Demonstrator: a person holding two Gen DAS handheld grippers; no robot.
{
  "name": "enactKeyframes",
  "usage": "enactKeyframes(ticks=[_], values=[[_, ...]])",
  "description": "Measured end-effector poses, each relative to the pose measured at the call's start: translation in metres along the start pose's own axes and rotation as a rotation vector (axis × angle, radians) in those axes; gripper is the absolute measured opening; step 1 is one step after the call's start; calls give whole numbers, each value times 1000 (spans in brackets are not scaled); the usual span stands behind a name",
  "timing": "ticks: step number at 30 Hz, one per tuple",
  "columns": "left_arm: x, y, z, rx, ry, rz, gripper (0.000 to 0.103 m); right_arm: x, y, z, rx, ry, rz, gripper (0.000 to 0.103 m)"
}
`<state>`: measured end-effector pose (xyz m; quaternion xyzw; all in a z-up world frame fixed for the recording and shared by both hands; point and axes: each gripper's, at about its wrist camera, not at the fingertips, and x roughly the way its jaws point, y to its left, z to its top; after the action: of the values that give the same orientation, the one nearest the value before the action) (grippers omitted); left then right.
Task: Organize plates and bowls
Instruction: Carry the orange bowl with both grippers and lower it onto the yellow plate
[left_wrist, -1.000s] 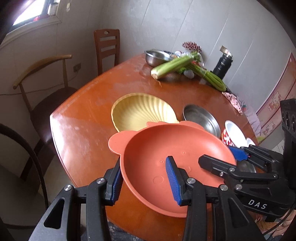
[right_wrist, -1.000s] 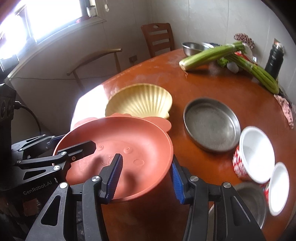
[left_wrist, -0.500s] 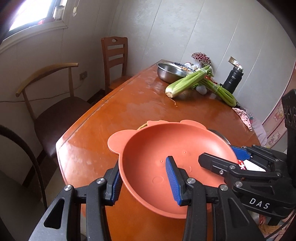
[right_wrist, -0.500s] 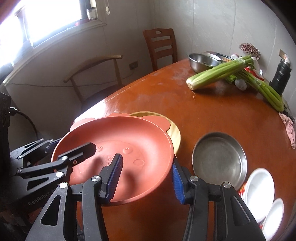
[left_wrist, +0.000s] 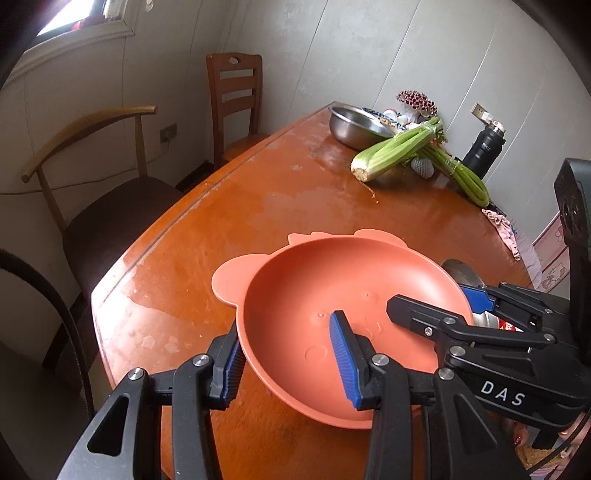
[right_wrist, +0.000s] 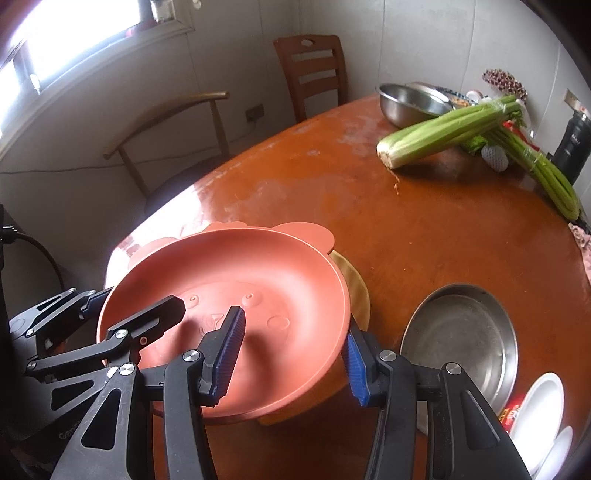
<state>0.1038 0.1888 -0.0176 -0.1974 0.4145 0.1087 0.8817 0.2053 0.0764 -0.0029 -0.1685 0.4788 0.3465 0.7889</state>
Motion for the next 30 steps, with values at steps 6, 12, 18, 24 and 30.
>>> enactKeyframes(ticks=[6,12,18,24,30], values=[[7,-7,-3,14,6,7,43,11,-5,-1,5,16,-22,53],[11,-12,-8,25,30,0,43,18,-10,-2,23,30,-37,53],[12,-14,-13,27,44,-7,43,21,-12,-2,34,27,-43,53],[9,-12,-17,20,55,-22,43,21,-8,-1,20,11,-67,53],[8,-14,-21,30,68,-24,43,20,-2,0,-25,-5,-142,53]])
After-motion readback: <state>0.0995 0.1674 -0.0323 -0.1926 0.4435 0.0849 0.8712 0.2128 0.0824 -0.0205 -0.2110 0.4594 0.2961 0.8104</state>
